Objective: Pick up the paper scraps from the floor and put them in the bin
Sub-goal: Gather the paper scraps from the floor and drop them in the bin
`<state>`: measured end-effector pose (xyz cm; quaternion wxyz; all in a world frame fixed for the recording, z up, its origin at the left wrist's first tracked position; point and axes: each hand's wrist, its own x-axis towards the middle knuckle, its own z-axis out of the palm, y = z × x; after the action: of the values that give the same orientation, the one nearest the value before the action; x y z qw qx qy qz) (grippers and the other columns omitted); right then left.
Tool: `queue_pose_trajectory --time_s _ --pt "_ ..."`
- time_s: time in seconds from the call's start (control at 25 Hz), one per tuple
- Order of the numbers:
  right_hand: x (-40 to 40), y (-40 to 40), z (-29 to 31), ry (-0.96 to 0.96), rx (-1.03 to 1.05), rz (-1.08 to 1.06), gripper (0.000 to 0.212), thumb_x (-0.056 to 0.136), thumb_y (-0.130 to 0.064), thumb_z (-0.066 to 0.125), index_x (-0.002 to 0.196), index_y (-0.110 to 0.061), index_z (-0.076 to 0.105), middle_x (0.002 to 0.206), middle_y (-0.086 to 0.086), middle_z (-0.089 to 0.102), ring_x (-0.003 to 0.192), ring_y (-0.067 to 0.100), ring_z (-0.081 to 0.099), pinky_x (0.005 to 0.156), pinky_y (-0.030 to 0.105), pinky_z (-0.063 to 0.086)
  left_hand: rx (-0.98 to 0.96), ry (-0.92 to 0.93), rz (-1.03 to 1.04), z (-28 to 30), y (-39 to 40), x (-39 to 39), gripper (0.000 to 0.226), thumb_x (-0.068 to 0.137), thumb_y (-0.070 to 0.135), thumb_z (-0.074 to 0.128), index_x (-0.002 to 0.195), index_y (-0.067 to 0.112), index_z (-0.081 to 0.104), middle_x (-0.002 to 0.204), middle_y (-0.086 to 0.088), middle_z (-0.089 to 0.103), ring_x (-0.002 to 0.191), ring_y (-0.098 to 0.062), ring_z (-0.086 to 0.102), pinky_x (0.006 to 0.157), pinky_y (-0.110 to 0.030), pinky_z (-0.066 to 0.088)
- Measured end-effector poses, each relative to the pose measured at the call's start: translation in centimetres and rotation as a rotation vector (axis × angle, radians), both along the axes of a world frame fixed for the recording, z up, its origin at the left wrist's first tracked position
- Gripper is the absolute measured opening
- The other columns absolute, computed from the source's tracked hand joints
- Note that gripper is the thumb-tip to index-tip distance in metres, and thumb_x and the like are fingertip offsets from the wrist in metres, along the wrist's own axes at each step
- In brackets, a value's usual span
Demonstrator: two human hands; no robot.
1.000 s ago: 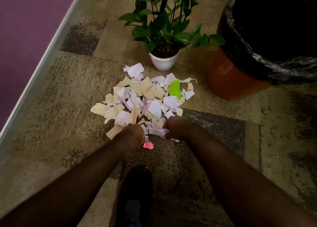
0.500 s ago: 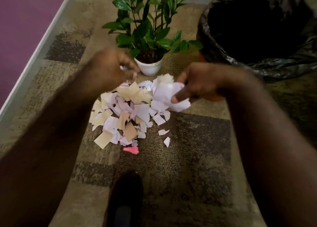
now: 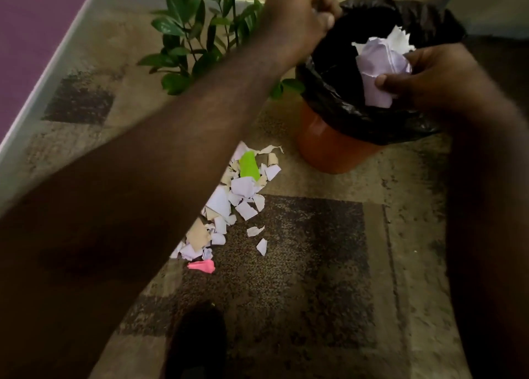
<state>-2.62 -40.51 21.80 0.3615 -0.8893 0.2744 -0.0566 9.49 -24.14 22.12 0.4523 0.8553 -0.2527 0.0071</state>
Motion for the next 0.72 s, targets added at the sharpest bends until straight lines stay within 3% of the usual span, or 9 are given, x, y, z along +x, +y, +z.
queue_pose_trajectory --time_s 0.08,0.16,0.24,0.32,0.52,0.72 --pt "0.3 -0.7 -2.0 -0.019 -0.111 -0.056 0.025 0.088 -0.022 0.068 0.109 -0.008 0.07 0.087 0.006 0.064 0.052 -0.003 0.051 0.042 0.006 0.037 0.04 0.021 -0.035 -1.4 -2.9 0.4 0.012 0.09 0.019 0.062 0.097 0.02 0.071 0.092 0.007 0.068 0.089 -0.004 0.066 0.076 -0.02 0.056" --pt "0.5 -0.8 -3.5 -0.011 -0.193 -0.094 0.025 0.09 -0.025 0.064 0.104 -0.005 0.071 0.086 0.011 0.064 0.065 0.012 0.057 0.052 0.018 0.039 0.121 0.047 -0.07 -2.4 -4.8 0.5 0.012 0.088 0.019 0.063 0.093 0.02 0.073 0.09 0.004 0.072 0.089 -0.009 0.067 0.078 -0.022 0.055" --pt "0.6 -0.6 -4.5 -0.03 -0.223 -0.126 0.034 0.092 -0.038 0.059 0.093 -0.007 0.071 0.082 0.017 0.065 0.074 0.025 0.058 0.062 0.026 0.036 0.199 0.05 -0.088 -3.1 -6.1 0.6 0.013 0.088 0.019 0.062 0.093 0.02 0.074 0.095 0.004 0.074 0.093 -0.011 0.067 0.082 -0.02 0.052" --pt "0.7 0.0 -4.9 -0.084 -0.222 -0.145 0.047 0.092 -0.054 0.052 0.082 -0.012 0.07 0.072 0.013 0.06 0.069 0.024 0.054 0.064 0.026 0.036 0.28 0.041 -0.088 -3.6 -6.9 0.5 0.017 0.09 0.022 0.059 0.1 0.018 0.072 0.104 0.002 0.073 0.102 -0.013 0.065 0.089 -0.02 0.046" --pt "1.1 0.2 -5.5 -0.103 -0.222 -0.151 0.045 0.09 -0.053 0.056 0.107 -0.014 0.072 0.099 0.012 0.072 0.094 0.026 0.066 0.084 0.035 0.053 0.429 0.011 -0.129 -4.0 -7.9 0.3 0.028 0.094 0.028 0.056 0.117 0.015 0.064 0.12 -0.006 0.066 0.113 -0.021 0.06 0.095 -0.029 0.046" --pt "1.1 0.3 -5.3 -0.1 -0.218 -0.126 0.037 0.087 -0.038 0.066 0.119 -0.019 0.067 0.11 0.005 0.071 0.098 0.015 0.066 0.083 0.021 0.047 0.384 -0.082 -0.216 -3.5 -7.1 -0.2 0.032 0.095 0.028 0.054 0.126 0.019 0.057 0.13 -0.001 0.058 0.12 -0.016 0.053 0.093 -0.023 0.042"
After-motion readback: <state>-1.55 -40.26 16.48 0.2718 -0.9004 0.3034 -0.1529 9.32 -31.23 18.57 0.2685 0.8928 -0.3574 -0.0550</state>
